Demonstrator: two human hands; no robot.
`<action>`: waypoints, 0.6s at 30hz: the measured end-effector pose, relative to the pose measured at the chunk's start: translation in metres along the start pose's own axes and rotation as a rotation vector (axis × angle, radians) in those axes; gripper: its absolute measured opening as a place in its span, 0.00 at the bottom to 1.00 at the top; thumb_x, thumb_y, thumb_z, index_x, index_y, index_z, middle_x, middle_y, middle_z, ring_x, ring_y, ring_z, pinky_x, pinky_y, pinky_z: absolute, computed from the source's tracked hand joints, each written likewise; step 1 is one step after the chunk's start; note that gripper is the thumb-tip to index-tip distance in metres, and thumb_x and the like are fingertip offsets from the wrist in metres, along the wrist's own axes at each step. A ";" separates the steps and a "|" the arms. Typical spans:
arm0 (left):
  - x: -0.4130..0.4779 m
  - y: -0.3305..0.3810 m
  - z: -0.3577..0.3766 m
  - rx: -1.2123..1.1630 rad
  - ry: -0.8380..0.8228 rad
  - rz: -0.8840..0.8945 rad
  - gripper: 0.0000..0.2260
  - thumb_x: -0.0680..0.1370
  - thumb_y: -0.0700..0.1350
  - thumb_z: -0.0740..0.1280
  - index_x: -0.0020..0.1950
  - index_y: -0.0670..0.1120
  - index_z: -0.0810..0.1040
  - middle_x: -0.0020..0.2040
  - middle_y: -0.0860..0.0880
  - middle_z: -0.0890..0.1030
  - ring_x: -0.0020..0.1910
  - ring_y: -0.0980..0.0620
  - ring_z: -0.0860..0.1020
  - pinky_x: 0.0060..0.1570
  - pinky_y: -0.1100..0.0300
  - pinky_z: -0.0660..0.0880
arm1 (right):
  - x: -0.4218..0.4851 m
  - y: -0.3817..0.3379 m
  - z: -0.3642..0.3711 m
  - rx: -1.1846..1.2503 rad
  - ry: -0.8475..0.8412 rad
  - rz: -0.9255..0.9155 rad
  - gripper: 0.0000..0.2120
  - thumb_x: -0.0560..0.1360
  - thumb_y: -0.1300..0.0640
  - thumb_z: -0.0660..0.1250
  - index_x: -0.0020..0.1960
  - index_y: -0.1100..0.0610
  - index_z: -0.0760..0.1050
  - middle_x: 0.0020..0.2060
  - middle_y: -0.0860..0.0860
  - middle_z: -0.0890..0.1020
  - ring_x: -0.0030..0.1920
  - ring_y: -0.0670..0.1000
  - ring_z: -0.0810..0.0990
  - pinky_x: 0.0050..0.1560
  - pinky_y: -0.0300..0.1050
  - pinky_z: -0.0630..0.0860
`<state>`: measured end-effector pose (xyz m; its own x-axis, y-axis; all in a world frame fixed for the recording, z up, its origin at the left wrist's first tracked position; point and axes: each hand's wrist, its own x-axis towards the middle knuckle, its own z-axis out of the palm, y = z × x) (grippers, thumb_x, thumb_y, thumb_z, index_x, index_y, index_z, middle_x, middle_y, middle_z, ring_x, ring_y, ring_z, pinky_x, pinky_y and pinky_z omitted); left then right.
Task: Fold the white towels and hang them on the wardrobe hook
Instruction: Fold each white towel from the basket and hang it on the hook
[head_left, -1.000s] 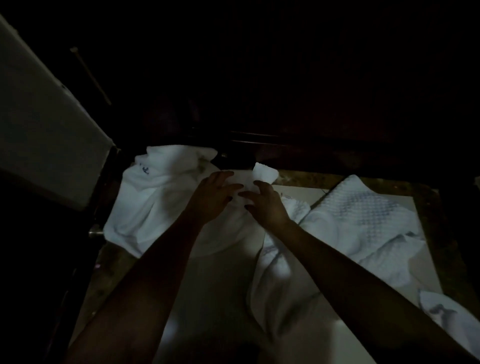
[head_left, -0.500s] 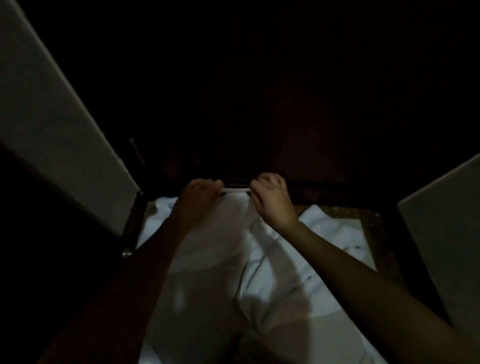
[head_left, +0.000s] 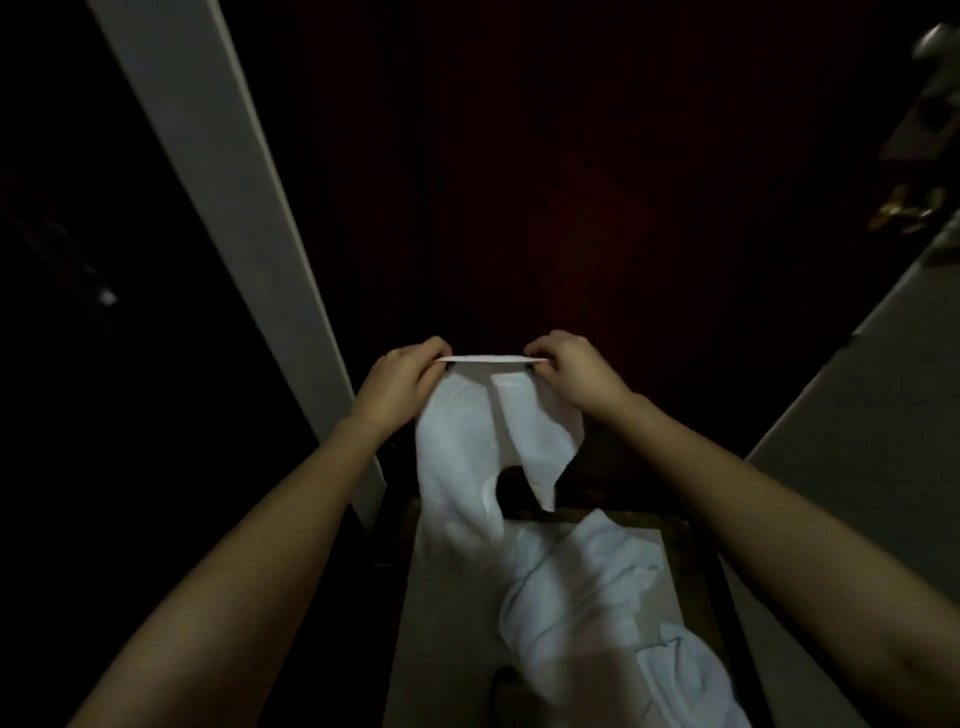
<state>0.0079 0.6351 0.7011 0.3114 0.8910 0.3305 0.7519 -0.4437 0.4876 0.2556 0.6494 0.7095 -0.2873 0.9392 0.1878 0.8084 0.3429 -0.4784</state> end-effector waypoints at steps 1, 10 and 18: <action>0.001 0.020 -0.027 -0.008 0.022 0.000 0.04 0.80 0.43 0.61 0.53 0.48 0.75 0.44 0.49 0.80 0.42 0.50 0.78 0.42 0.51 0.75 | -0.005 -0.015 -0.031 0.012 0.034 0.021 0.10 0.79 0.61 0.62 0.58 0.60 0.79 0.50 0.52 0.75 0.52 0.52 0.76 0.50 0.42 0.70; -0.027 0.171 -0.212 -0.219 0.359 -0.011 0.03 0.75 0.43 0.66 0.45 0.51 0.78 0.39 0.60 0.79 0.40 0.65 0.76 0.43 0.69 0.70 | -0.057 -0.135 -0.232 0.321 0.230 -0.152 0.14 0.75 0.64 0.67 0.58 0.52 0.81 0.48 0.49 0.84 0.44 0.47 0.82 0.47 0.38 0.76; -0.097 0.252 -0.289 -0.327 0.568 -0.138 0.03 0.75 0.38 0.70 0.42 0.46 0.80 0.39 0.51 0.80 0.39 0.59 0.77 0.42 0.65 0.72 | -0.084 -0.213 -0.307 0.712 0.262 -0.291 0.07 0.73 0.64 0.71 0.46 0.53 0.82 0.42 0.43 0.83 0.44 0.35 0.79 0.49 0.29 0.72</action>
<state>-0.0004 0.4089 1.0254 -0.1971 0.7919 0.5780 0.5205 -0.4151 0.7462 0.2656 0.4927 1.0594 -0.2348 0.8075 0.5411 0.1734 0.5825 -0.7941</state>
